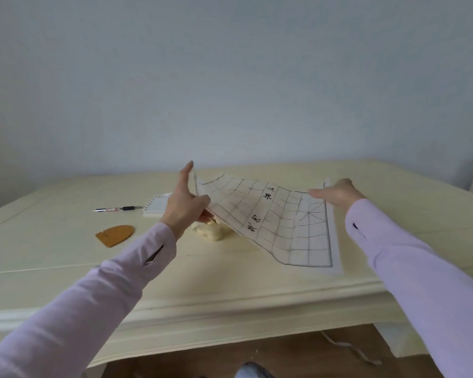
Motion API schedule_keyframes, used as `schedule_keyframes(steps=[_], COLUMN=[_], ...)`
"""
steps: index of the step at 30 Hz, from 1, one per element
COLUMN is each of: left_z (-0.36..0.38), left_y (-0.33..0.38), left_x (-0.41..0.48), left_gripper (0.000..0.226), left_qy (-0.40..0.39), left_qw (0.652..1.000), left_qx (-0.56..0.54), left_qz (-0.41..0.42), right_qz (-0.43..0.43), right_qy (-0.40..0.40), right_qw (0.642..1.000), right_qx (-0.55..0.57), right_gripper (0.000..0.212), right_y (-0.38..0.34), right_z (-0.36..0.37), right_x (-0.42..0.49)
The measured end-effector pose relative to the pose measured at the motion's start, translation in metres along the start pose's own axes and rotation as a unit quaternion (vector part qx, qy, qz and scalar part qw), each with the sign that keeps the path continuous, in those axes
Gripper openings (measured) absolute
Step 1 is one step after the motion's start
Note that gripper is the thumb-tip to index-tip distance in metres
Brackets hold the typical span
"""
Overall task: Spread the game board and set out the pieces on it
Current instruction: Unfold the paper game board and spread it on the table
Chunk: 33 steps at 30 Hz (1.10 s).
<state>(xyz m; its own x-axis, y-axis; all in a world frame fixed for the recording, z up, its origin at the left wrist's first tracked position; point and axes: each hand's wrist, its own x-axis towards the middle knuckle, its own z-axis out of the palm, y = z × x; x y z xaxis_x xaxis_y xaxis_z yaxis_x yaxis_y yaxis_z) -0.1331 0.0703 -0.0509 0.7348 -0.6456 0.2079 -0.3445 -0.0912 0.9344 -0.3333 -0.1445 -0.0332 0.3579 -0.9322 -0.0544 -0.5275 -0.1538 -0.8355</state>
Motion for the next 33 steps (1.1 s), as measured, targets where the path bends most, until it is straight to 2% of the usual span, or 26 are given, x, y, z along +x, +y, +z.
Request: schedule_keyframes(steps=[2,3,4,8,9,11,14,16,20,22,25,27,28,30,33], left_z=[0.005,0.007,0.008,-0.001,-0.004,-0.008,-0.008,-0.006,-0.017,-0.026,-0.031,-0.03,-0.029,-0.027,-0.029], left_y=[0.006,0.008,0.01,-0.001,-0.005,-0.013,-0.021,-0.024,-0.027,-0.028,-0.031,-0.032,-0.032,-0.033,-0.035], left_x=[-0.004,-0.004,-0.003,0.022,0.025,0.021,0.014,0.015,0.026,0.03,0.03,0.031,0.031,0.031,0.032], left_gripper=[0.075,0.071,0.07,0.048,0.041,0.029,0.019,0.019,0.02,0.01,0.012,0.01,0.008,0.009,0.016], left_qy=[-0.109,-0.139,-0.138,0.028,0.023,-0.062,-0.173,-0.168,-0.062,-0.1,-0.16,-0.158,-0.153,-0.139,-0.118], left_qw=[0.993,0.988,0.988,0.992,0.984,0.962,0.932,0.937,0.951,0.935,0.9,0.902,0.906,0.909,0.91], left_qx=[-0.01,0.001,0.016,0.119,0.176,0.268,0.318,0.306,0.301,0.339,0.405,0.401,0.393,0.39,0.395], left_qz=[-0.051,-0.065,-0.066,-0.014,-0.005,0.003,0.001,0.003,0.019,0.008,0.015,0.034,0.04,0.051,0.049], right_qz=[-0.06,-0.085,-0.107,-0.154,-0.157,-0.153,-0.158,-0.153,-0.151,-0.162,-0.159,-0.153,-0.153,-0.158,-0.166], right_qy=[-0.043,-0.073,-0.105,-0.215,-0.23,-0.254,-0.262,-0.279,-0.289,-0.27,-0.214,-0.196,-0.2,-0.224,-0.265], right_qw=[0.994,0.986,0.974,0.912,0.904,0.899,0.889,0.879,0.842,0.826,0.846,0.865,0.866,0.86,0.839], right_qx=[-0.086,-0.125,-0.171,-0.313,-0.324,-0.322,-0.341,-0.356,-0.431,-0.467,-0.462,-0.436,-0.431,-0.43,-0.446], right_gripper=[0.08,0.072,0.066,0.055,0.056,0.06,0.064,0.065,0.057,0.041,0.032,0.034,0.043,0.069,0.084], right_y=[-0.017,-0.026,-0.034,-0.043,-0.041,-0.038,-0.036,-0.032,-0.028,-0.03,-0.032,-0.034,-0.034,-0.031,-0.024], right_z=[-0.004,-0.002,0.001,0.033,0.043,0.064,0.085,0.092,0.083,0.076,0.075,0.08,0.083,0.091,0.099], right_x=[-0.016,-0.027,-0.04,-0.067,-0.067,-0.062,-0.057,-0.054,-0.058,-0.055,-0.044,-0.042,-0.04,-0.043,-0.042])
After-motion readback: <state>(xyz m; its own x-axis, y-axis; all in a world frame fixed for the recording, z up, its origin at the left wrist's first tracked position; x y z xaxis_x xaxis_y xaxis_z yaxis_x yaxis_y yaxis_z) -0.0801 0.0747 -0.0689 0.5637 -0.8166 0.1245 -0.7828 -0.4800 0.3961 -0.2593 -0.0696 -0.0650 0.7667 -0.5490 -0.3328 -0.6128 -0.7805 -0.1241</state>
